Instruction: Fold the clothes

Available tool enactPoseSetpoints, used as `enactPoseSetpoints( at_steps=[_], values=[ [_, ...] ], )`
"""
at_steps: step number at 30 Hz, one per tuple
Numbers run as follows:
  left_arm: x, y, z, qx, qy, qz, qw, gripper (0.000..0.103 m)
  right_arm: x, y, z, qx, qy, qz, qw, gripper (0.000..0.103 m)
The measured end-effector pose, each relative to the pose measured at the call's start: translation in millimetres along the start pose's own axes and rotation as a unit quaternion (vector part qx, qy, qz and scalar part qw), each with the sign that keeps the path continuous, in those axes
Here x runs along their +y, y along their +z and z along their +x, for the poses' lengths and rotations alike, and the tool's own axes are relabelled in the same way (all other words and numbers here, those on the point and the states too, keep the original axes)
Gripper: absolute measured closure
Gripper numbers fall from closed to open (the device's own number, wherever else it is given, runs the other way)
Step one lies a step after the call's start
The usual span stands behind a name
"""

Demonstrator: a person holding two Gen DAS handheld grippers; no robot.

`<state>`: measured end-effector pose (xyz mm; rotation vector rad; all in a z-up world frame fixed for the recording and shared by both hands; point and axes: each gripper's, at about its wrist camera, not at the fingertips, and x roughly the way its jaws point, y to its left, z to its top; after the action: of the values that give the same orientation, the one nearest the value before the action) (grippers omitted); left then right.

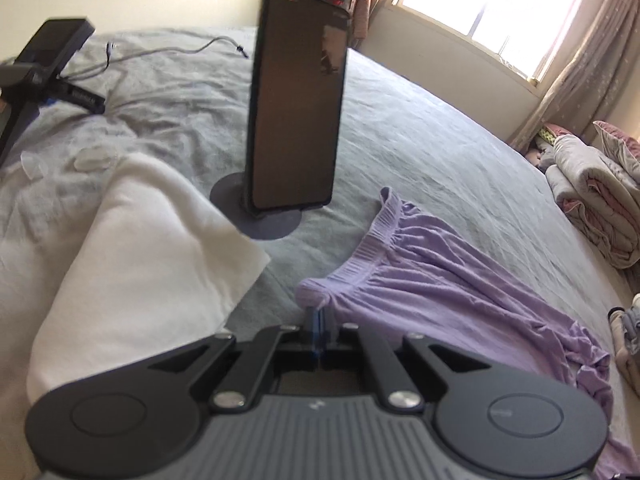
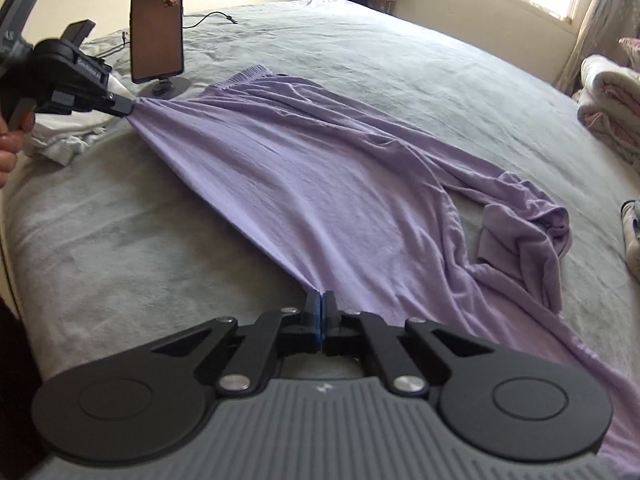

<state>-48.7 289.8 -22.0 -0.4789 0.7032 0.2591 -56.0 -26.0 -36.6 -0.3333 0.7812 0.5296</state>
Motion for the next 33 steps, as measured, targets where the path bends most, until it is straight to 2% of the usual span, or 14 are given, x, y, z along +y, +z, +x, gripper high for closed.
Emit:
enactPoseSetpoints(
  at_steps=[4, 7, 10, 15, 30, 31, 33],
  values=[
    [14, 3, 0, 0.030, -0.011, -0.011, 0.9994, 0.103, 4, -1, -7, 0.008, 0.023, 0.004, 1.000, 0.103],
    [15, 0, 2, 0.037, 0.006, 0.004, 0.9993, 0.103, 7, -2, -13, 0.014, 0.040, 0.007, 0.999, 0.103],
    [18, -9, 16, 0.063, 0.017, -0.001, 0.9979, 0.103, 12, -5, -10, 0.021, 0.041, 0.006, 0.999, 0.103],
    [18, -4, 0, 0.043, 0.009, 0.005, 0.9990, 0.103, 16, -8, -8, 0.027, 0.043, 0.007, 0.999, 0.102],
    [16, -11, 12, 0.054, 0.040, 0.024, 0.9974, 0.101, 9, -12, 2, 0.026, 0.059, 0.045, 0.997, 0.100],
    [12, -10, 10, 0.053, 0.041, 0.026, 0.9974, 0.099, 8, -11, 1, 0.026, 0.062, 0.052, 0.996, 0.099],
    [5, -8, 7, 0.049, 0.044, 0.031, 0.9973, 0.096, 6, -9, -1, 0.027, 0.072, 0.067, 0.995, 0.089]
  ],
)
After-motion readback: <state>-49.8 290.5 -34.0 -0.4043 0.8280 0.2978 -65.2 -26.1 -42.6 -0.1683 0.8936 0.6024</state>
